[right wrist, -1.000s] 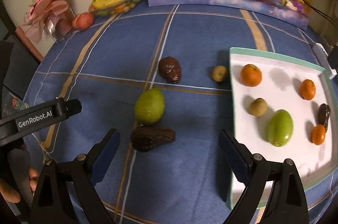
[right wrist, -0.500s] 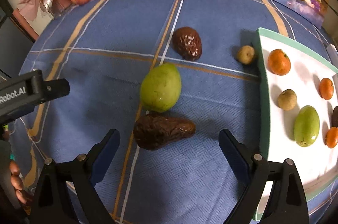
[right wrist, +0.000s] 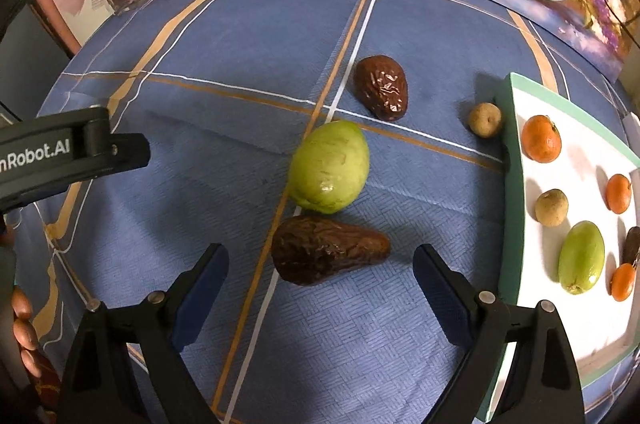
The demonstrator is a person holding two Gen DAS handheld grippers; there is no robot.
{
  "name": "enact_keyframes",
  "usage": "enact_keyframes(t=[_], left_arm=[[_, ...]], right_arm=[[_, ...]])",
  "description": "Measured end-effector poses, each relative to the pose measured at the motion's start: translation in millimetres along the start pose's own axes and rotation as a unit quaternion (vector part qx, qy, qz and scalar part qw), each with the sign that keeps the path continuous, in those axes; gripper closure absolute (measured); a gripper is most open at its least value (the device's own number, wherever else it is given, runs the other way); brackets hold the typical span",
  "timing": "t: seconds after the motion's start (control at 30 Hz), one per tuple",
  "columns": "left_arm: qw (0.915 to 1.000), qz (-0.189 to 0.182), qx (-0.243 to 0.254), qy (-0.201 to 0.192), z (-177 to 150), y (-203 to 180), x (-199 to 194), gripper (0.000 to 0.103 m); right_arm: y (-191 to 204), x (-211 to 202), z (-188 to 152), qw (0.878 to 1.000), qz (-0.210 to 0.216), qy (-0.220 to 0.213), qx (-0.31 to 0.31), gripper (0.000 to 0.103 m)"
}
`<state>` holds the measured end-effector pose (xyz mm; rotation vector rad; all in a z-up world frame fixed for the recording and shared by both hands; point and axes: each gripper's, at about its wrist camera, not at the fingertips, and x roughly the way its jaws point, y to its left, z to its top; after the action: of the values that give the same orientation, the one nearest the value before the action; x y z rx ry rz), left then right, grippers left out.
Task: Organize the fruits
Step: 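Close the right tool around the large dark date on the cloth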
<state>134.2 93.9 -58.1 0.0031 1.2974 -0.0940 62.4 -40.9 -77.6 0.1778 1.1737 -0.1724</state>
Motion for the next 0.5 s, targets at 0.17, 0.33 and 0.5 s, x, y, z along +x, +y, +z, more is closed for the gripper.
enact_keyframes(t=[0.17, 0.33, 0.5], left_arm=[[0.9999, 0.012, 0.009, -0.001, -0.8, -6.3, 1.8, 0.0], [0.9995, 0.022, 0.021, 0.001, -1.3, -12.7, 4.0, 0.0], [0.9993, 0.03, 0.023, -0.004, -2.7, -23.7, 2.2, 0.0]], right_arm=[[-2.6, 1.0, 8.5, 1.0, 0.0, 0.0, 0.0, 0.038], [-11.4, -2.2, 5.1, 1.0, 0.014, -0.002, 0.017, 0.045], [-20.0, -9.5, 4.1, 0.999, 0.028, -0.009, 0.029, 0.045]])
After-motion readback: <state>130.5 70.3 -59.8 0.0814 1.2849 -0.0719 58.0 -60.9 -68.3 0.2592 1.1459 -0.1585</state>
